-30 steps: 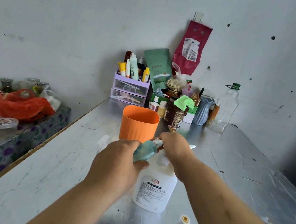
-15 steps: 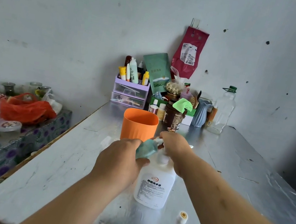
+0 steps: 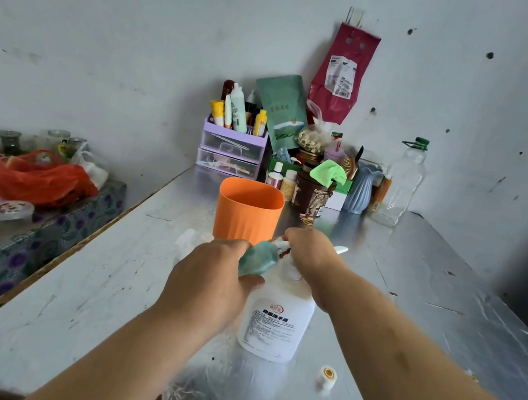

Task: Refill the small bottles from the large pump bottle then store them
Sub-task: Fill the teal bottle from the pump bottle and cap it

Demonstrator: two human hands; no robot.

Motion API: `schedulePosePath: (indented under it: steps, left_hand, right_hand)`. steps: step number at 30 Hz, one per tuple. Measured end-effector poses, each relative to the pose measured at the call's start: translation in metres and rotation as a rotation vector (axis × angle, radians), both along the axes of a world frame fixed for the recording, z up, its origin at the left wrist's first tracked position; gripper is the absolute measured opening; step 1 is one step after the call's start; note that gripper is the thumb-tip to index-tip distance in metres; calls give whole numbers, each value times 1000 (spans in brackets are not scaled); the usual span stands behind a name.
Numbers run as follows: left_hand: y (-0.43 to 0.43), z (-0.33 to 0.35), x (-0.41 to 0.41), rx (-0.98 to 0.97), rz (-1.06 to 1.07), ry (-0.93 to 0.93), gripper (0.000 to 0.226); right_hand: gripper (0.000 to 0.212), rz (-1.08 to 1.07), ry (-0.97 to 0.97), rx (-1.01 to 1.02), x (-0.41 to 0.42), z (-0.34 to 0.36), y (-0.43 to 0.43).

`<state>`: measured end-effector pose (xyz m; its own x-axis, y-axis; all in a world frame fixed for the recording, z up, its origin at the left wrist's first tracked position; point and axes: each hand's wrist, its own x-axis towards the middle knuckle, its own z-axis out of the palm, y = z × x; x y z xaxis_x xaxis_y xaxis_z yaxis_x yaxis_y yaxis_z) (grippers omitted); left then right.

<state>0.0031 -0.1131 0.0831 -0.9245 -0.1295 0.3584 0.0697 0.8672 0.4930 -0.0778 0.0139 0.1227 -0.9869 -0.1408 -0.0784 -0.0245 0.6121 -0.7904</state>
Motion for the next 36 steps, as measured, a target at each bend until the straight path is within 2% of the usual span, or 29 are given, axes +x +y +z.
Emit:
schedulePosePath:
  steps: [6, 11, 14, 20, 29, 36]
  left_hand:
    - [4, 3, 5, 21, -11, -14, 37]
    - [3, 10, 5, 13, 7, -10, 35]
    - [1, 11, 4, 11, 8, -2, 35]
    - [0, 9, 2, 26, 8, 8, 36]
    - [1, 0, 1, 22, 7, -13, 35]
    - [3, 12, 5, -14, 6, -14, 30]
  right_hand:
    - [27, -104, -90, -178, 9, 3, 1]
    - [18, -93, -54, -144, 9, 10, -2]
    - [21, -50, -45, -82, 6, 10, -1]
    - [31, -15, -14, -144, 0, 7, 2]
    - [38, 5, -31, -4, 3, 0, -1]
    - [12, -96, -83, -185, 12, 10, 0]
